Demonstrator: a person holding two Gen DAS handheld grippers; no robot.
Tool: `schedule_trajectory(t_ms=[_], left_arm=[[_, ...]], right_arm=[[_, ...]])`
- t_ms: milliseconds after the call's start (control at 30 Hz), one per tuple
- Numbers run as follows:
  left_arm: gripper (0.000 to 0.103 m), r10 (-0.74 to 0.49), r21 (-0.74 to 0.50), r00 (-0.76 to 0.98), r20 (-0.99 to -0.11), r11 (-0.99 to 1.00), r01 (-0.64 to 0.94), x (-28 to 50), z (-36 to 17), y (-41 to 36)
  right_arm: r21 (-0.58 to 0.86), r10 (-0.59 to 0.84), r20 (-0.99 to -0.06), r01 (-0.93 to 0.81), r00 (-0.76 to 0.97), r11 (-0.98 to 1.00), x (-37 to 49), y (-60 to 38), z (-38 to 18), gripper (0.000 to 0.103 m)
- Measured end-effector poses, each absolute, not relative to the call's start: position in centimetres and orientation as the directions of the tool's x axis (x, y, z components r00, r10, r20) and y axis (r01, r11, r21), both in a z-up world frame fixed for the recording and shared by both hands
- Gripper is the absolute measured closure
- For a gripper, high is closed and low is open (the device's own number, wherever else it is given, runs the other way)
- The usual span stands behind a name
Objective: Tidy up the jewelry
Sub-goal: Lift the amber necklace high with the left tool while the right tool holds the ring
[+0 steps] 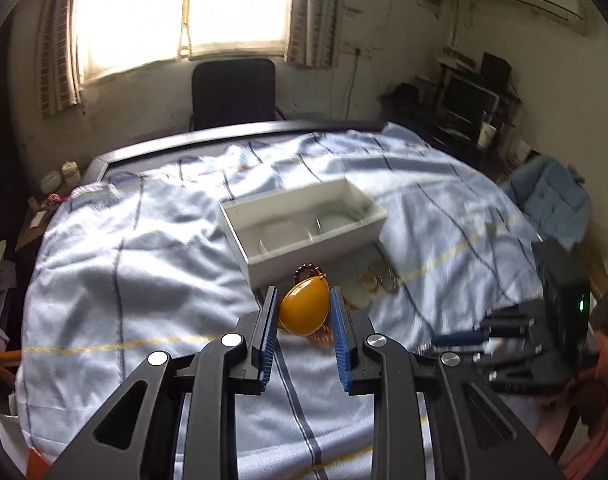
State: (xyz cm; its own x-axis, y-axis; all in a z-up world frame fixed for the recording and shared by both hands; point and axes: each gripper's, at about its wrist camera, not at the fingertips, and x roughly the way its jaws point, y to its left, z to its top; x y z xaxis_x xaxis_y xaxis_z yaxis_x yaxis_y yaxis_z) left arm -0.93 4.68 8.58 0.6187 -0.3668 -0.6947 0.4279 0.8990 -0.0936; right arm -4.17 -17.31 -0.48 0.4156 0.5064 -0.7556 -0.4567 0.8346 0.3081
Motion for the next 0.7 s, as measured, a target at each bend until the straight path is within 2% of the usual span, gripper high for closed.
schedule_trajectory(t_ms=[133,167,300,367,433,500,700], left_arm=[[0.082,-0.370,-0.100,0.650,-0.663,0.905,0.413,-0.6,11.1,4.6],[0.095,-0.377,-0.107,0.652,-0.658,0.904,0.414,-0.5,11.7,4.6],[0.096,-0.388,-0.113,0.676,-0.627,0.903,0.414,-0.4,13.9,4.5],[0.095,-0.397,-0.100,0.646,-0.652,0.890,0.446,-0.6,13.5,3.7],[0.088,-0.356,-0.026,0.638,-0.683,0.884,0.466,-1.1,11.6,2.8],[0.043,-0.323,0.032,0.624,-0.712,0.872,0.488,-1.6,9.1,2.2],[0.040,-0.223,0.160,0.587,-0.778,0.833,0.529,-2.7,1.4,1.7]], right_arm=[[0.307,0.511,-0.745,-0.460,0.428,0.833,-4.3,-17.5,0.0,0.084],[0.306,0.511,-0.743,-0.460,0.431,0.833,-4.3,-17.5,0.1,0.084],[0.305,0.513,-0.739,-0.462,0.437,0.833,-4.4,-17.6,0.4,0.084],[0.305,0.513,-0.740,-0.463,0.435,0.832,-4.4,-17.6,0.4,0.084],[0.304,0.512,-0.743,-0.465,0.431,0.832,-4.4,-17.6,0.3,0.084],[0.303,0.511,-0.746,-0.466,0.427,0.831,-4.4,-17.6,0.3,0.084],[0.307,0.510,-0.753,-0.463,0.416,0.832,-4.2,-17.6,-0.2,0.084]])
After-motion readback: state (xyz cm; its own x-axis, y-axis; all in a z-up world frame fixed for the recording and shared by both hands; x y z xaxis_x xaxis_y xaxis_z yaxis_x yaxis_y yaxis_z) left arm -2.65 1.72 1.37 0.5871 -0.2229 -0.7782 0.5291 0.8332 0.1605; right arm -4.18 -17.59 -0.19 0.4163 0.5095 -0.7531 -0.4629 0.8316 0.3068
